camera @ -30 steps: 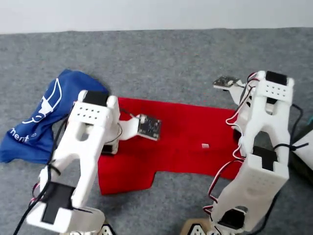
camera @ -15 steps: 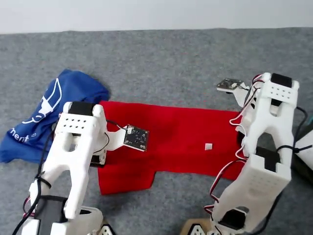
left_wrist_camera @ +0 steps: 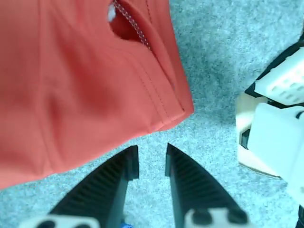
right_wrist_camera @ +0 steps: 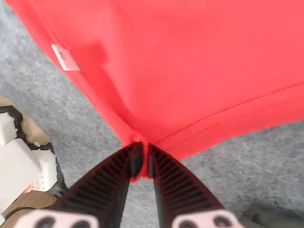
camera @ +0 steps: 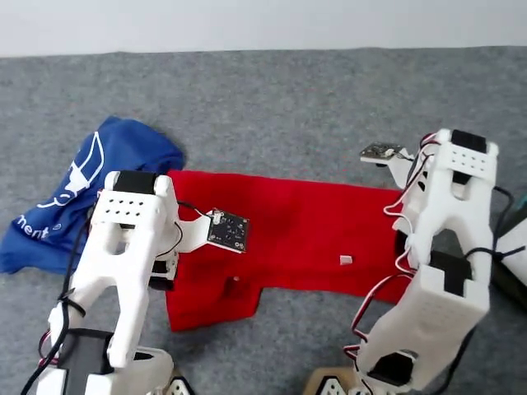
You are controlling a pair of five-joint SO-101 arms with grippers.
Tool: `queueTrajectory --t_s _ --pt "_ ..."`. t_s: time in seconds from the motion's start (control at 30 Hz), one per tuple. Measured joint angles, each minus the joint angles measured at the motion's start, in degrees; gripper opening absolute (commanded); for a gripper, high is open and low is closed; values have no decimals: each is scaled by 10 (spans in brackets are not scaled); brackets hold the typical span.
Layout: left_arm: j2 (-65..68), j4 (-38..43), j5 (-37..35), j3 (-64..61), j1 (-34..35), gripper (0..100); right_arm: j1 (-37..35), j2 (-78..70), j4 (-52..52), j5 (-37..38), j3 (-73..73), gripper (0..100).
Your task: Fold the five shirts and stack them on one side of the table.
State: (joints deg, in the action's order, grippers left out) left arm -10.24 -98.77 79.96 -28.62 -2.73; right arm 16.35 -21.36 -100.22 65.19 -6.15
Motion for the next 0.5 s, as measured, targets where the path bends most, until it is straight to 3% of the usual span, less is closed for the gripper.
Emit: queueTrajectory --t_s 0.33,0.5 --pt "0 0 -2 -1 0 107 -4 23 0 0 75 22" --pt "0 0 -2 -2 0 107 -4 24 0 0 79 216"
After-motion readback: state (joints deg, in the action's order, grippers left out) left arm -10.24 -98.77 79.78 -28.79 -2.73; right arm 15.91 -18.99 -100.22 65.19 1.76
